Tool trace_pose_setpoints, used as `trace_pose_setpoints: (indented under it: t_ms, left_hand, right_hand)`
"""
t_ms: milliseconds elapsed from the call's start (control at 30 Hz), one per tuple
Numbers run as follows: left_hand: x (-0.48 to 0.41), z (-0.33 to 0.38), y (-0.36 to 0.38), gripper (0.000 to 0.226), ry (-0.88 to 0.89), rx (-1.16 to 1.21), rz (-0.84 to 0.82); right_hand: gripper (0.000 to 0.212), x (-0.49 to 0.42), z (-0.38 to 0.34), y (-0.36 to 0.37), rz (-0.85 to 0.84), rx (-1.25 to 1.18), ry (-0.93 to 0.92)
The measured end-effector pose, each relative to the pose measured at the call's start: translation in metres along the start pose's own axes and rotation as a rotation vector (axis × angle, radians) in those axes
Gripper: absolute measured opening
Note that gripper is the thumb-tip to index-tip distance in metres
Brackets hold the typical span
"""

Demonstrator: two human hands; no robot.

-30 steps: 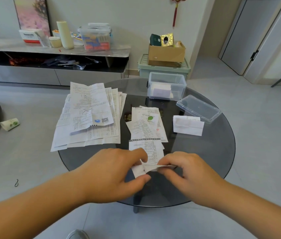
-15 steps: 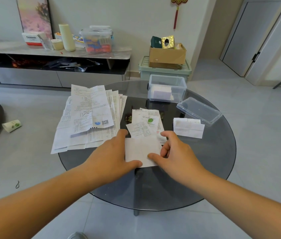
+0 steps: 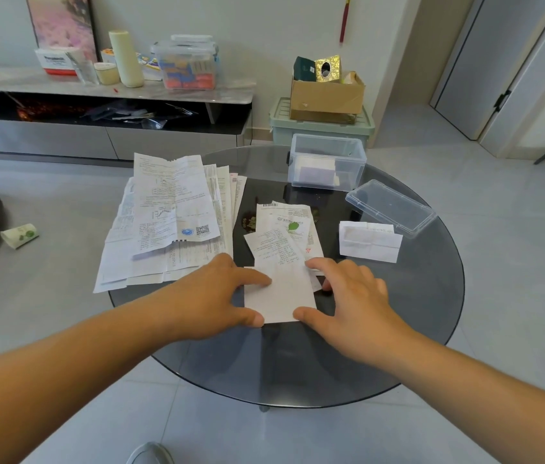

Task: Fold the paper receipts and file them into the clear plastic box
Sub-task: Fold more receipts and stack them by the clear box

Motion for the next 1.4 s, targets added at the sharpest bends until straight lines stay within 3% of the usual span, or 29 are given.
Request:
trace_pose_setpoints:
  t_ms: [133, 333, 467, 700, 833, 1033, 1267, 1400]
  left_hand:
    - [0.000, 0.001, -0.001, 0.062, 0.000, 0.011, 0.000]
    - [0.002, 0.005, 0.001, 0.065, 0.004, 0.050, 0.023]
    - [0.004, 0.005, 0.002, 0.066, 0.007, 0.054, 0.028]
    - [0.007, 0.010, 0.003, 0.076, 0.009, 0.021, 0.032]
    - [0.010, 0.013, 0.007, 0.086, 0.112, -0.056, 0.081]
    - [0.009, 0.016, 0.008, 0.064, 0.205, 0.005, 0.094]
    - [0.005, 0.024, -0.009, 0.009, 0.133, 0.438, 0.277]
    - [0.001, 0.022, -0.015, 0.009, 0.130, 0.614, 0.290]
  right_hand:
    - [0.061, -0.002, 0.002, -0.007, -0.039, -0.064, 0.011]
    - [0.032, -0.004, -0.001, -0.010, 0.008, -0.398, 0.160]
    - [0.027, -0.006, -0.002, -0.010, 0.007, -0.483, 0.198]
    - [0.016, -0.007, -0.002, -0.005, 0.004, -0.520, 0.104]
    - [0.019, -0.006, 0.000, -0.007, 0.001, -0.533, 0.103]
    - [0.015, -0.006, 0.005, -0.012, -0.035, -0.616, 0.140]
    - [0.022, -0.002, 0.000, -0.028, -0.062, -0.569, -0.059]
    - [0.020, 0.001, -0.002, -0.034, -0.052, -0.485, -0.154]
Point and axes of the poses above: each hand's wrist, its own x-axis away from the middle knuckle, its own y-axis out of the palm, z = x × y, the point moved 2 cm from there along -x, towards the middle knuckle, and after that the axes turned 2 degrees about y, right-handed, at the moved point
